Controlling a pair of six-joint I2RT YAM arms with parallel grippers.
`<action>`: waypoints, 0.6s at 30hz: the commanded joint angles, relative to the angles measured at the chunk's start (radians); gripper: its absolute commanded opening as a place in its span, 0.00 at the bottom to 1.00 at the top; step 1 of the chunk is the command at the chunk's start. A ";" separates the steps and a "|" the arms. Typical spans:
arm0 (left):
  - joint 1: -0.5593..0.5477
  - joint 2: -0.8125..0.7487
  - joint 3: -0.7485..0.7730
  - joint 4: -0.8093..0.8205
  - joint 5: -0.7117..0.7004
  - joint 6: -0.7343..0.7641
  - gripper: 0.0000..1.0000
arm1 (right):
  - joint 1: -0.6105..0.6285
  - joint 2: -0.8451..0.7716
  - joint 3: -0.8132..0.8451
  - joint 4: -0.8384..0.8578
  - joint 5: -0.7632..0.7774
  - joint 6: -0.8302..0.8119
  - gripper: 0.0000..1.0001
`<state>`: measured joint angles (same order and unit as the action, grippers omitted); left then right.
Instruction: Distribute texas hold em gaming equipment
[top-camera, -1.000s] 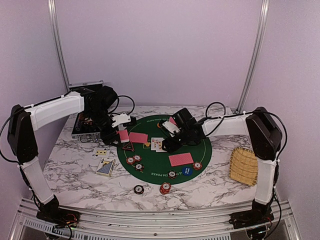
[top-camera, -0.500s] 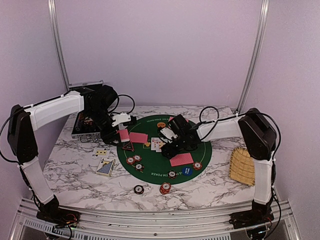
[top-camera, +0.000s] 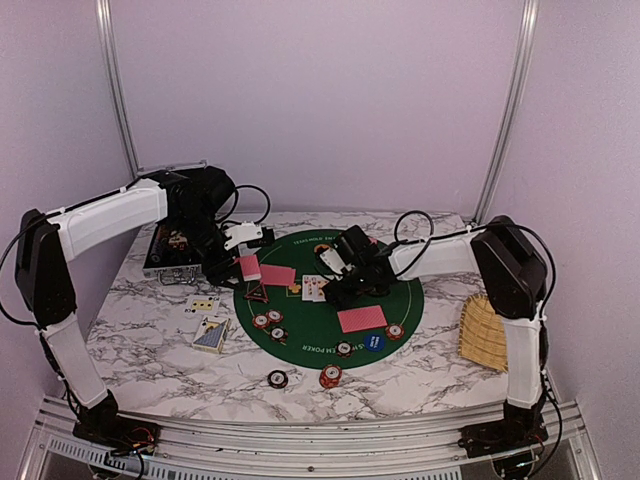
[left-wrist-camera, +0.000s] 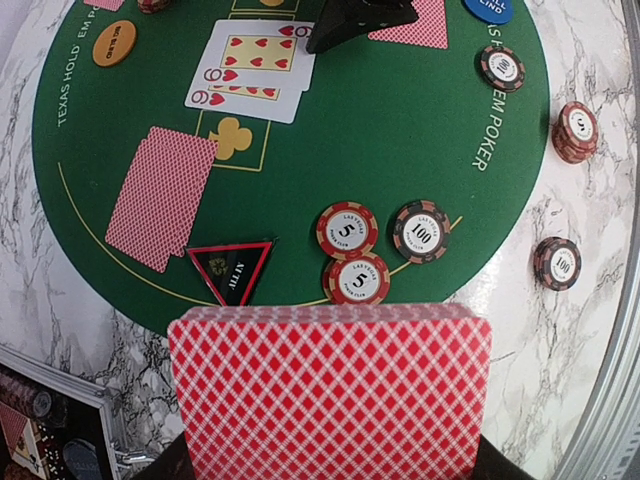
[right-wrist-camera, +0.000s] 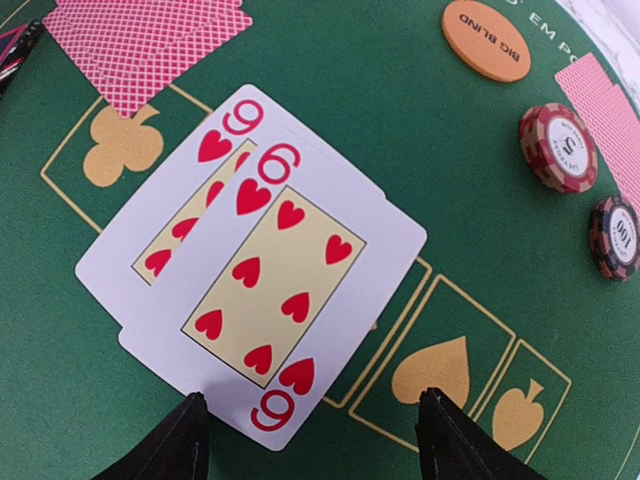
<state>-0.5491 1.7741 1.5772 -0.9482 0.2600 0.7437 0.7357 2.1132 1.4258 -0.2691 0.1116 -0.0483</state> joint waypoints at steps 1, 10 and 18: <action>-0.003 -0.002 0.017 -0.024 0.022 0.005 0.00 | -0.016 0.033 0.045 -0.019 0.040 -0.001 0.68; -0.003 -0.007 0.006 -0.024 0.026 0.010 0.00 | -0.018 -0.075 0.047 0.000 -0.145 0.095 0.73; -0.025 -0.005 0.004 -0.024 0.012 0.022 0.00 | -0.043 -0.144 0.086 0.141 -0.604 0.430 0.79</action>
<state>-0.5560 1.7741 1.5772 -0.9482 0.2607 0.7490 0.7132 2.0163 1.4658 -0.2508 -0.2199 0.1616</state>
